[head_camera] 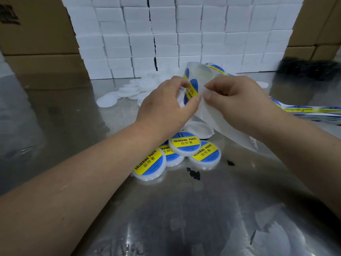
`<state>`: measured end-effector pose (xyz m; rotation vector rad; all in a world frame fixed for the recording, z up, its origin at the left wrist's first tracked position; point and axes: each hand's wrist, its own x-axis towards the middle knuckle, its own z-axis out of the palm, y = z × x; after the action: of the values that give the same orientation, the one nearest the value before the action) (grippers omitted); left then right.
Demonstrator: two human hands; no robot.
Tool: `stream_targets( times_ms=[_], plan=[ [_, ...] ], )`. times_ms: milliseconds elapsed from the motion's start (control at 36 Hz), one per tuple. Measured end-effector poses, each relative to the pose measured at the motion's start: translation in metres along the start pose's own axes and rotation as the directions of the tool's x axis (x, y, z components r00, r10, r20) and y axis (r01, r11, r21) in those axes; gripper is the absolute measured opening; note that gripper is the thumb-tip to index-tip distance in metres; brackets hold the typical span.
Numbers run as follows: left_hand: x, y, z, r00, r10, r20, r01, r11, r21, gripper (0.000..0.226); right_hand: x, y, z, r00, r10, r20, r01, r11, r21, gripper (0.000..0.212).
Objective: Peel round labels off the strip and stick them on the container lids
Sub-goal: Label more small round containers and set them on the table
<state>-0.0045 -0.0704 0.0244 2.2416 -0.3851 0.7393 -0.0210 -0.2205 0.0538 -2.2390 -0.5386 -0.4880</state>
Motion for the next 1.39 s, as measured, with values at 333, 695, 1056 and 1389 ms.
stream_targets(
  times_ms=[333, 695, 1056, 1389],
  plan=[
    [0.003, -0.002, -0.001, 0.996, 0.061, 0.06, -0.064, 0.996, 0.055, 0.026, 0.0, 0.0, -0.002, 0.999, -0.005, 0.042, 0.006, 1.0, -0.022, 0.032],
    [0.016, -0.017, -0.009, 0.926, -0.182, -0.331, 0.177, 0.983, -0.047, 0.021, 0.012, 0.006, -0.022, 0.961, 0.254, -0.108, -0.248, 0.625, -0.74, 0.026],
    [0.002, 0.003, -0.012, 0.965, 0.11, -0.238, -0.081, 0.989, 0.126, 0.046, -0.003, -0.014, -0.01, 0.981, 0.138, -0.134, -0.157, 0.978, -0.14, 0.053],
    [0.003, 0.002, -0.013, 0.942, 0.25, -0.222, -0.207, 0.958, 0.198, 0.053, 0.003, -0.005, -0.006, 0.963, 0.221, -0.158, -0.217, 0.975, 0.041, 0.03]
  ],
)
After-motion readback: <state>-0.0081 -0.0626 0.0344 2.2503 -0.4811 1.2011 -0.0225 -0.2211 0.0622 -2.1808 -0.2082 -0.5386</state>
